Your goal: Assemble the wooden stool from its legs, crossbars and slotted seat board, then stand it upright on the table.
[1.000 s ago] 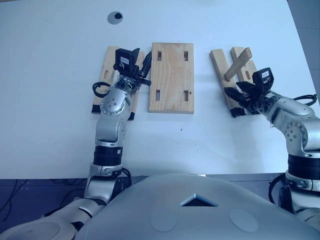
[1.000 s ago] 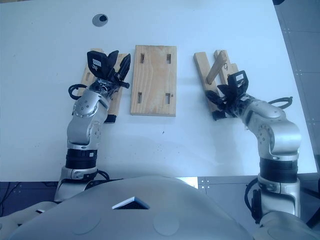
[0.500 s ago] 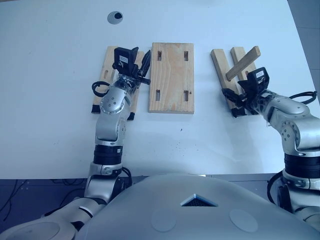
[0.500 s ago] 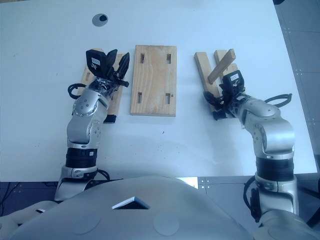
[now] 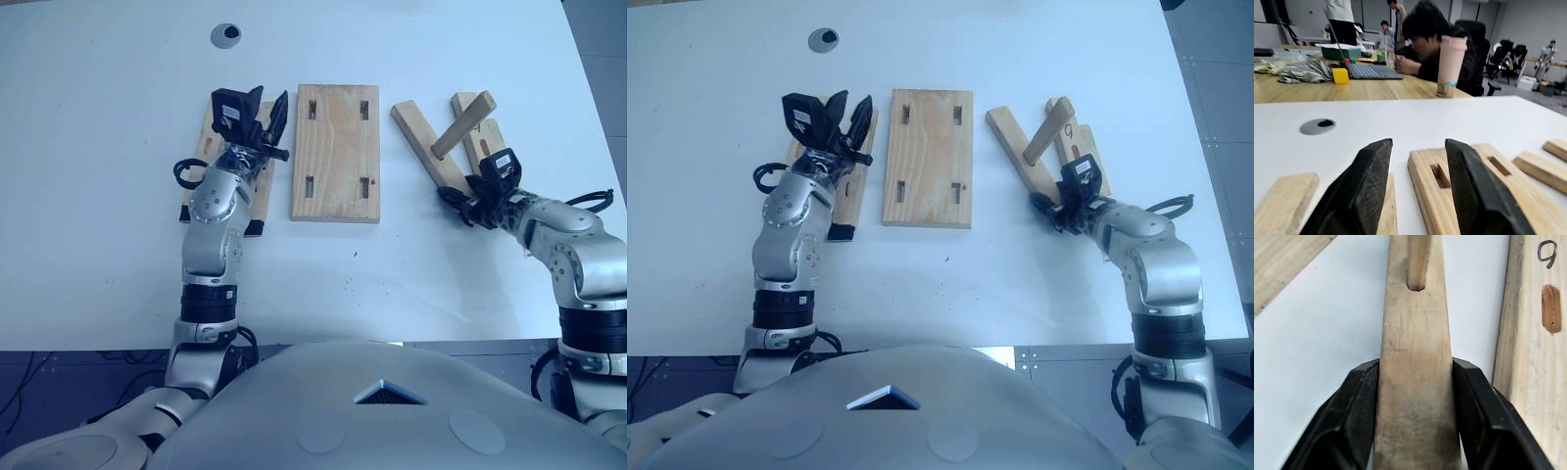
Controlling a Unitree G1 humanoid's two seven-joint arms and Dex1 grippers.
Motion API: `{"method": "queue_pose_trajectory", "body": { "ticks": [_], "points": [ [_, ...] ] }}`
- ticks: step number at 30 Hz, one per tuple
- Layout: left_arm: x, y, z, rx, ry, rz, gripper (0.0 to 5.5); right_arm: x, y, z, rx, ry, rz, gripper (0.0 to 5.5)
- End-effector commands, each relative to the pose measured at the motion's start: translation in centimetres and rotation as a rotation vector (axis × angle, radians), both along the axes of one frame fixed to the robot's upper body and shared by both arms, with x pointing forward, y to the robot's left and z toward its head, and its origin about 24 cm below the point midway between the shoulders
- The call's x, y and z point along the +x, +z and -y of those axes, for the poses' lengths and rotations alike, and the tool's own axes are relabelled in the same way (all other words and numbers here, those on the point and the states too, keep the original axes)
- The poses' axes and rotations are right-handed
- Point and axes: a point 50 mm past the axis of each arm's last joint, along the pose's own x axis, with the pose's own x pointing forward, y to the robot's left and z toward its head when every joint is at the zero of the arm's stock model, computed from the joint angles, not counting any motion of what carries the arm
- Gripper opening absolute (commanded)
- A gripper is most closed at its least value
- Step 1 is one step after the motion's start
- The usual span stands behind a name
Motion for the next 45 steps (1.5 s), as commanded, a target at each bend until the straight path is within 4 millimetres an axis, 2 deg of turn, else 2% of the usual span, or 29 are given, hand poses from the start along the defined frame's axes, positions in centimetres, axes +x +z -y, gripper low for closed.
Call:
{"method": "queue_pose_trajectory", "body": {
  "ticks": [1,4,5,10,14,16,20,27,34,40,41,43,45],
  "points": [
    [0.4,1.0,-1.2,-0.084,-0.021,0.000,1.93,-0.2,-0.3,-1.1,0.074,-0.026,-0.004,2.03],
    [0.9,2.1,-1.8,-0.163,-0.070,0.016,1.93,2.6,3.6,-2.2,0.151,0.033,0.137,2.03],
    [1.0,2.6,-1.8,-0.189,-0.103,0.025,2.09,3.6,4.9,-2.4,0.182,0.054,0.176,2.03],
    [0.7,5.9,0.3,-0.455,-0.418,0.095,2.68,7.0,11.6,-3.9,0.483,0.291,0.285,2.03],
    [1.1,8.1,0.9,-0.572,-0.499,0.143,3.29,7.6,13.7,-4.5,0.566,0.490,0.295,2.03],
    [1.0,9.3,0.9,-0.671,-0.564,0.159,3.30,7.1,14.3,-4.6,0.599,0.592,0.286,2.03],
    [0.7,10.2,0.8,-0.796,-0.666,0.138,3.30,6.4,14.2,-4.7,0.627,0.675,0.250,2.03],
    [-0.2,9.9,1.8,-0.822,-0.749,0.095,3.30,4.4,13.6,-5.7,0.704,0.789,0.168,2.03],
    [-0.5,10.2,1.1,-0.875,-0.763,0.117,2.24,4.0,13.1,-5.5,0.738,0.784,0.109,2.03],
    [-0.8,10.6,1.0,-0.881,-0.773,0.144,2.17,3.5,12.6,-5.9,0.755,0.797,0.068,2.03],
    [-0.7,10.8,0.9,-0.881,-0.761,0.159,2.17,3.7,12.4,-6.0,0.747,0.780,0.066,2.39],
    [-0.1,11.2,0.3,-0.895,-0.710,0.195,2.17,3.8,12.0,-6.1,0.720,0.766,0.061,2.64],
    [0.5,11.5,-1.2,-0.891,-0.633,0.236,2.17,3.8,11.4,-6.3,0.691,0.756,0.053,2.93]
  ]
}}
